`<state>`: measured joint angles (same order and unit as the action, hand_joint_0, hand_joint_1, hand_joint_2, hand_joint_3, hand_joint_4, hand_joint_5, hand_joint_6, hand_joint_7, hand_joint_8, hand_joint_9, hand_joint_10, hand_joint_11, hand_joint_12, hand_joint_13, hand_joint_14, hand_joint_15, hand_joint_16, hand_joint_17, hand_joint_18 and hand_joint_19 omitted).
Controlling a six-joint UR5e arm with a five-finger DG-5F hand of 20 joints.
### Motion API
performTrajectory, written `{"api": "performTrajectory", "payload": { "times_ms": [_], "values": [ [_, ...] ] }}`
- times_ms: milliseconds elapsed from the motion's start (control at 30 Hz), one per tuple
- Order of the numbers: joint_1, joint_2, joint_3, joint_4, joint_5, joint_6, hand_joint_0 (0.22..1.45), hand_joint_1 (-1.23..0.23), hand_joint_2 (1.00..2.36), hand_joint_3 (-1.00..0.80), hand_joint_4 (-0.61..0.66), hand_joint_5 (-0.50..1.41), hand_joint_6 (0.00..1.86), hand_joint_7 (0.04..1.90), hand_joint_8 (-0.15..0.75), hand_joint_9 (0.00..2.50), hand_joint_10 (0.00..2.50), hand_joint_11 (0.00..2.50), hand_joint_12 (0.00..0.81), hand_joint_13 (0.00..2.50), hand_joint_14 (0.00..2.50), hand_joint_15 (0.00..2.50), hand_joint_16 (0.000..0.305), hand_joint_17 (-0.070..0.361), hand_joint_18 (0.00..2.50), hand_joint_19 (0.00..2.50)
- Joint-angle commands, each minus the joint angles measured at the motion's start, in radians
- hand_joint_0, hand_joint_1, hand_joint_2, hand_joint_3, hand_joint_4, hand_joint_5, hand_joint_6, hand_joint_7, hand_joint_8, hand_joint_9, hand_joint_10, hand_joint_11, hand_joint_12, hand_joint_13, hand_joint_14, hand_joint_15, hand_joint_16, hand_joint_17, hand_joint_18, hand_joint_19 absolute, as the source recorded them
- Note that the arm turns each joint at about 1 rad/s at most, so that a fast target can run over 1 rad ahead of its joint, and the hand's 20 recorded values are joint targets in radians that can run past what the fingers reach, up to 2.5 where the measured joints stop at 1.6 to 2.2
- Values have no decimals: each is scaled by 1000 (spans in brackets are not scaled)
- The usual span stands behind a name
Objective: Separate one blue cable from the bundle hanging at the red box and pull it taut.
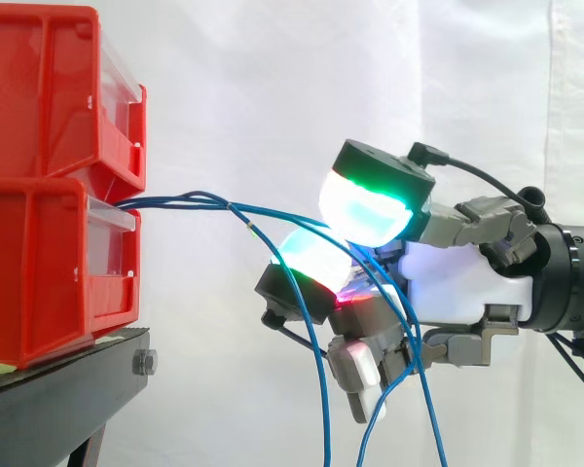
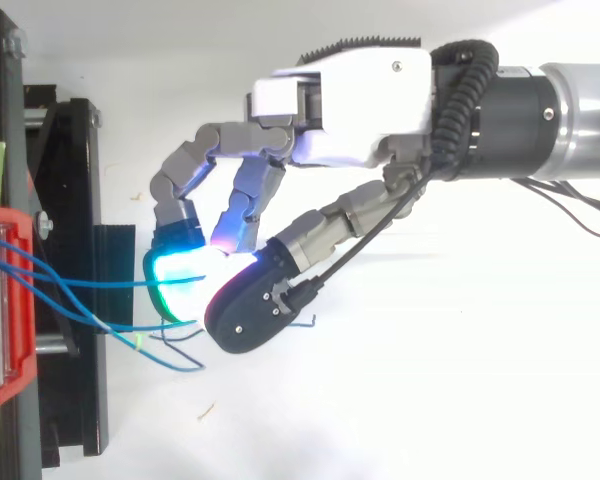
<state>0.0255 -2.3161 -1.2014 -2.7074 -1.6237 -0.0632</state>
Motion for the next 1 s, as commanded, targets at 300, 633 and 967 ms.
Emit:
{"api": "performTrajectory", "payload": {
  "times_ms": [300,633,967],
  "values": [
    [2,0,-6,0,1,5,626,-656,1000,-500,184,-223,872,1049,361,1050,22,1106,446,1050,23,644,53,118,943,516],
    [4,0,-6,3,1,5,638,-521,1009,-398,166,-205,835,1057,359,1121,22,1093,456,1087,21,652,54,121,976,551],
    [4,0,-9,0,1,5,686,-794,1021,-224,73,-210,885,1191,364,1117,25,1121,446,1096,24,657,53,120,989,535]
  ]
}}
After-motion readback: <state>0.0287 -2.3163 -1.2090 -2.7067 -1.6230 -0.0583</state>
